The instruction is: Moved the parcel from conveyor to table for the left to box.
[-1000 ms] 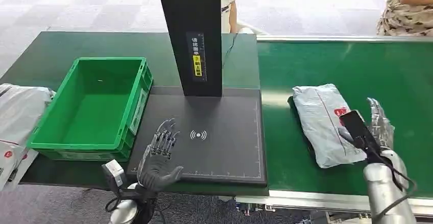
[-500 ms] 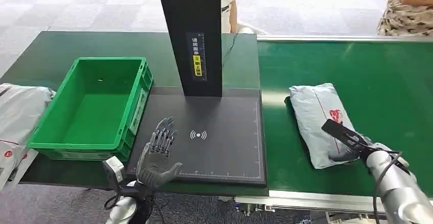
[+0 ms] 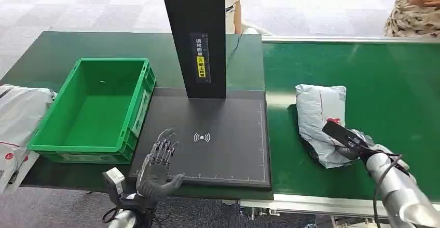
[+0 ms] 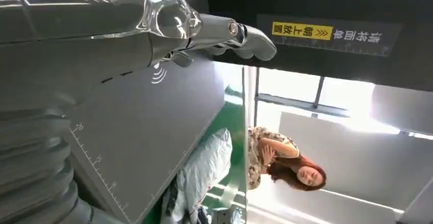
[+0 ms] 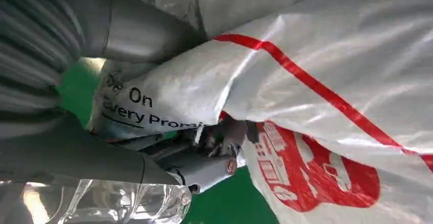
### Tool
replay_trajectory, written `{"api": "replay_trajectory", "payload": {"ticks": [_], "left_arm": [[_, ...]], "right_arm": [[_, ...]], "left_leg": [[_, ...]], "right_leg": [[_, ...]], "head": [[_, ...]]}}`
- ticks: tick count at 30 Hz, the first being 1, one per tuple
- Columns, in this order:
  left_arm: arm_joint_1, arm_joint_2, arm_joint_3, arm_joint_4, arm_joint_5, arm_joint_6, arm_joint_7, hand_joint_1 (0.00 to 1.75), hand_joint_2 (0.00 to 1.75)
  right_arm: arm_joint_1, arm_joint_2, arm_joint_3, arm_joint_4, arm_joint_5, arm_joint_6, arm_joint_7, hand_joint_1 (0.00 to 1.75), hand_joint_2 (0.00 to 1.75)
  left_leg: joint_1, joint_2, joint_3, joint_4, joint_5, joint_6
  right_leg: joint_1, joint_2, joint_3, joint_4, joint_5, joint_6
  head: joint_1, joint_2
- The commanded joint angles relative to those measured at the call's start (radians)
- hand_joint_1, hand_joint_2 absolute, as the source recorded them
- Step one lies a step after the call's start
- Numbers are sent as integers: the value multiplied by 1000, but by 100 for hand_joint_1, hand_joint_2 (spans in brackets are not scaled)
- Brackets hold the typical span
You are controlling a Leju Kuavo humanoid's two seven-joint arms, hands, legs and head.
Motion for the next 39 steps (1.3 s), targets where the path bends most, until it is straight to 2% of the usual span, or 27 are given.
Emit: {"api": "replay_trajectory", "payload": {"ticks": [1,3,6,7,8,12,15,17,20,25,29,33,39], "left_arm": [[19,1,21,-29,25,-17,31,0,175],[27,-3,26,-41,25,-15,37,0,175],[46,-26,51,-77,31,4,25,0,175],[48,-31,55,-84,32,12,23,0,175],[47,-43,61,-96,38,32,15,0,175],[35,-54,56,-110,65,76,-8,0,175],[15,-56,53,-103,82,107,-33,0,175],[9,-36,41,-86,90,136,-59,0,175],[12,0,17,-53,127,151,-103,0,175],[-18,-9,15,-46,131,163,-103,0,175],[-35,-26,18,-76,130,190,-103,0,175],[-84,-38,0,-83,156,221,-72,0,175],[-68,-22,-12,-60,157,219,-75,0,175]], "right_arm": [[-9,35,-21,-6,-35,-173,56,175,175],[-5,40,-44,-27,-43,-261,78,175,175],[38,67,-161,-136,-134,-475,-6,175,175],[47,70,-171,-153,-143,-489,-16,175,175],[79,76,-186,-223,-127,-616,-40,175,175],[176,120,-237,-437,-195,-712,-153,175,175],[240,152,-209,-612,-279,-655,-263,175,175],[291,151,-131,-728,-292,-600,-327,175,175],[387,141,-6,-901,-262,-552,-384,175,175],[479,124,164,-1106,-228,-449,-416,175,175],[460,91,282,-1154,-260,-359,-454,175,175],[376,66,415,-1138,-345,-212,-433,175,175],[292,68,592,-1003,-320,-169,-432,175,175]], "left_leg": [[0,2,3,-1,-1,0],[0,3,4,-2,-1,0],[0,2,4,-2,-1,0],[0,2,3,-1,-1,0],[0,2,2,-1,-1,0],[0,1,2,-1,-1,0],[0,-1,1,-1,-1,0],[0,0,2,-2,-1,-1],[0,0,2,-2,-1,-1],[1,-1,3,-3,-2,-1],[1,-2,1,-2,-1,-1],[1,-1,1,-1,-2,-1],[1,2,3,-2,-2,-1]], "right_leg": [[0,3,3,-2,0,0],[0,3,4,-3,0,0],[0,3,4,-3,0,0],[0,2,2,-2,0,0],[0,2,2,-1,0,0],[0,1,2,-2,0,0],[0,-1,2,-1,-2,0],[0,1,2,-2,-1,-1],[0,1,2,-1,-2,-1],[1,0,3,-2,-3,-2],[0,-1,1,0,-3,-2],[0,0,1,0,-3,-1],[1,3,2,-1,-2,-1]], "head": [[0,0],[0,0],[0,0],[0,0],[0,0],[0,0],[0,0],[0,0],[0,0],[0,0],[0,0],[0,0],[0,0]]}}
